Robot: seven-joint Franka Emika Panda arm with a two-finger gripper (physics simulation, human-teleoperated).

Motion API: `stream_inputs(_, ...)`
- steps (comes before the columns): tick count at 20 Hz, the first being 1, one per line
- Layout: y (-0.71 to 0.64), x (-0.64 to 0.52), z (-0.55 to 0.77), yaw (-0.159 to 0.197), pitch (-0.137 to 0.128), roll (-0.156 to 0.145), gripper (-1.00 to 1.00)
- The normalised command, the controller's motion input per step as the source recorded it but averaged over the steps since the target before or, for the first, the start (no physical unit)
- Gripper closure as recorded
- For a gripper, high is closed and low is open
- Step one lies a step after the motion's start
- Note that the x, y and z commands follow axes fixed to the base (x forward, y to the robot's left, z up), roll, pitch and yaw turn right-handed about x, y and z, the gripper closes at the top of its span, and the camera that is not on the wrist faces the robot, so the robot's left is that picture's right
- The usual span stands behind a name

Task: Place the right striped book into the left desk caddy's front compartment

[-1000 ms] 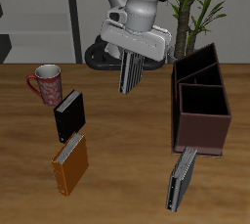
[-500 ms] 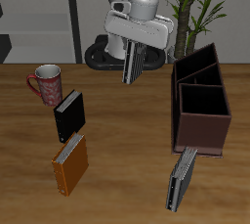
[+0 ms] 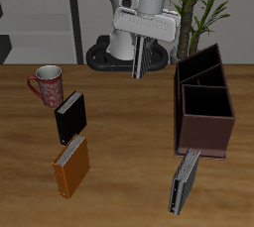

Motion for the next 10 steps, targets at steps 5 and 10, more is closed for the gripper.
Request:
stream_inputs(5, 0.23, -0.22, 0.06, 0.064, -0.019, 0.03, 1.0)
stream_inputs(10, 0.2, 0.01, 0.08, 0.021, -0.003, 0.021, 1.0)
